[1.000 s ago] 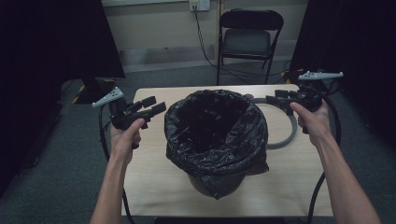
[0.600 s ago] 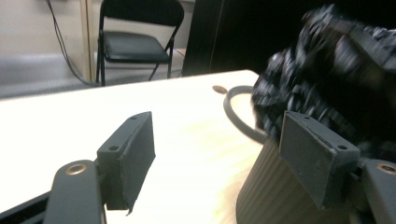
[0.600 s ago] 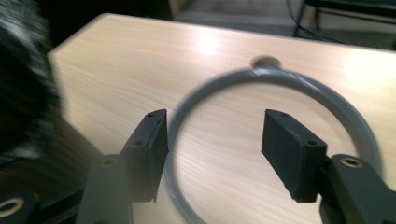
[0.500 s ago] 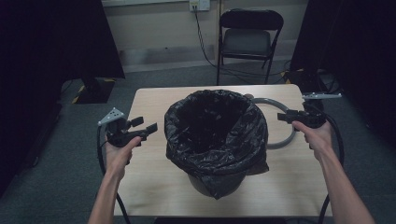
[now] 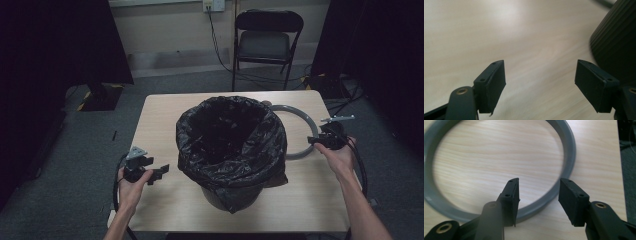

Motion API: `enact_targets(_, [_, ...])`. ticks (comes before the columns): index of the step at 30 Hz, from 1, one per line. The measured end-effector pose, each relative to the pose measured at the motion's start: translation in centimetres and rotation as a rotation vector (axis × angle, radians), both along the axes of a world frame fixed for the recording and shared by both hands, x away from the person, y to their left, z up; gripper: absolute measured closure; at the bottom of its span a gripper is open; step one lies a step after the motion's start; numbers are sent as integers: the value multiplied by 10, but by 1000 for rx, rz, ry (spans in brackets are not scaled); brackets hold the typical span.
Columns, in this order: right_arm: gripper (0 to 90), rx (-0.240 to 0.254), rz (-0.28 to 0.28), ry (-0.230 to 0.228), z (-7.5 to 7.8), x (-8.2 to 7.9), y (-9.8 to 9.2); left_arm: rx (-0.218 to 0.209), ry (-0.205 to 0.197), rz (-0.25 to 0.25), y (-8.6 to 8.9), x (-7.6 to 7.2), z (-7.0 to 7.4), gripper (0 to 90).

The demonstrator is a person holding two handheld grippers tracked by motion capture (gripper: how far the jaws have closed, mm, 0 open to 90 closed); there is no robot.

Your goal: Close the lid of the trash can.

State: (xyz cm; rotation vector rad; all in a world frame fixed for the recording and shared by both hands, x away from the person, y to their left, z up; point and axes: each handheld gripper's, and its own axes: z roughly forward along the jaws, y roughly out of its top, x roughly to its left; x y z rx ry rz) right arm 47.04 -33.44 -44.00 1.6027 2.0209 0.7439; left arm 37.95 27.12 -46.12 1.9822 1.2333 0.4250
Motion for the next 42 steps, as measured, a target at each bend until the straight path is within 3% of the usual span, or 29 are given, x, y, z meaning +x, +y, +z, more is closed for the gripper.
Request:
enact_targets(8, [511,45,-86,96,-24,16,-5,114,57,0,-15,0,-29,240])
enact_targets(10, [525,46,-100,120,-28,20,0,134,38,2,-19,-3,-31,222])
enact_targets(16, [601,91,-126,153,-32,19,-5,102,-8,31,-22,-7,-37,186])
enact_targets(20, [652,70,-131,157,-31,19,-8,93,-27,27,-21,-7,-40,151])
enact_targets(25, [668,16,-150,213,-28,25,-1,92,-33,32,-21,-7,-41,131])
enact_targets(30, [716,-10,-214,275,-24,34,3,93,-35,34,-21,-7,-41,130])
enact_targets(35, [786,-6,-266,269,-24,34,3,97,-34,41,-22,-6,-41,125])
enact_targets(42, [794,-7,-277,272,-24,35,4,93,-32,40,-22,-6,-41,118])
